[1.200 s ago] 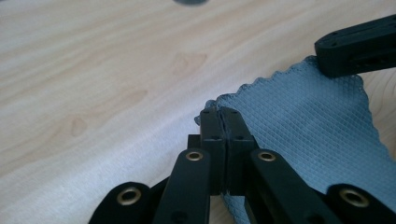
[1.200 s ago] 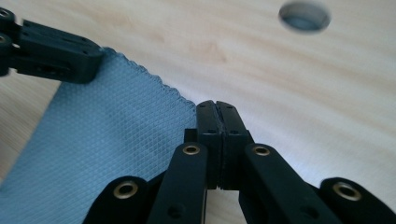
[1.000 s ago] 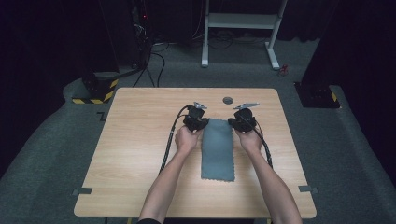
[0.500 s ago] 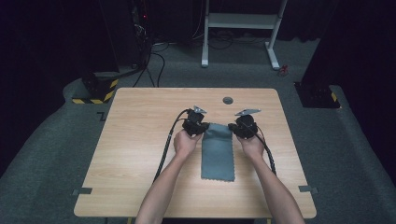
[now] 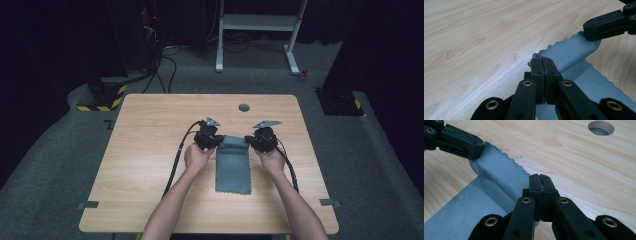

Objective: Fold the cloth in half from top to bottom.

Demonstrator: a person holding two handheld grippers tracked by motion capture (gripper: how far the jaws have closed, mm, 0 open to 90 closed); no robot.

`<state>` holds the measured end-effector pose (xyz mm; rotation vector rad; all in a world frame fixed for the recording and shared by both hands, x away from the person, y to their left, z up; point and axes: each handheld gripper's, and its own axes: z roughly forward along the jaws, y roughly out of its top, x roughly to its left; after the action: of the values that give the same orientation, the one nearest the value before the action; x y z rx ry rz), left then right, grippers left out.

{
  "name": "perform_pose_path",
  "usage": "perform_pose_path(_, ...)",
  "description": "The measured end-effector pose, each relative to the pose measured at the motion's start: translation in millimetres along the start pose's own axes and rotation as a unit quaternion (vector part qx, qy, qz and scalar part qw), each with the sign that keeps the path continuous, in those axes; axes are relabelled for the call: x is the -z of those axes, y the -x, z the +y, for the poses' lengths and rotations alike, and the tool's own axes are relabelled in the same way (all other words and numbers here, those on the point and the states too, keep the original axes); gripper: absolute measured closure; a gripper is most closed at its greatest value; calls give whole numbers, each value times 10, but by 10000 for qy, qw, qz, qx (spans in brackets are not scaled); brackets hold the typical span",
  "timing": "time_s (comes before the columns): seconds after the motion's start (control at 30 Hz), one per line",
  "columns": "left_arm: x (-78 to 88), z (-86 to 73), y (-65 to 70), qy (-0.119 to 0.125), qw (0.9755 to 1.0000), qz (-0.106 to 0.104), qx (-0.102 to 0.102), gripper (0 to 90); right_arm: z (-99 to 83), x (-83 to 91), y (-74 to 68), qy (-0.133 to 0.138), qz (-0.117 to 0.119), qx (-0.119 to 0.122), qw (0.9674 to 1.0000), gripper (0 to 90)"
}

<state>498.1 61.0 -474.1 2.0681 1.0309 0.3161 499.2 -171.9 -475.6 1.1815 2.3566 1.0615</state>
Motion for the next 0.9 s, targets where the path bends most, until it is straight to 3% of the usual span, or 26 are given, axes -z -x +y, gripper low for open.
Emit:
perform_pose_path(0.27, 12, -65, 64, -82, 9998, -57, -179, 884, -89, 15, -24, -83, 43, 61, 9999, 897)
perform_pose_path(0.43, 9, -125, 79, -114, 9998, -125, -64, 880, -132, 23, -43, -103, 98, 114, 9998, 896)
perform_pose_path(0.67, -42, -215, 114, -261, 9995, -37, -147, 881, -212, -3, -57, -159, 175, 130, 9996, 896)
perform_pose_path(0.9, 8, -243, 130, -188, 9997, -77, -135, 879, -240, 21, -87, -138, 230, 117, 9996, 896)
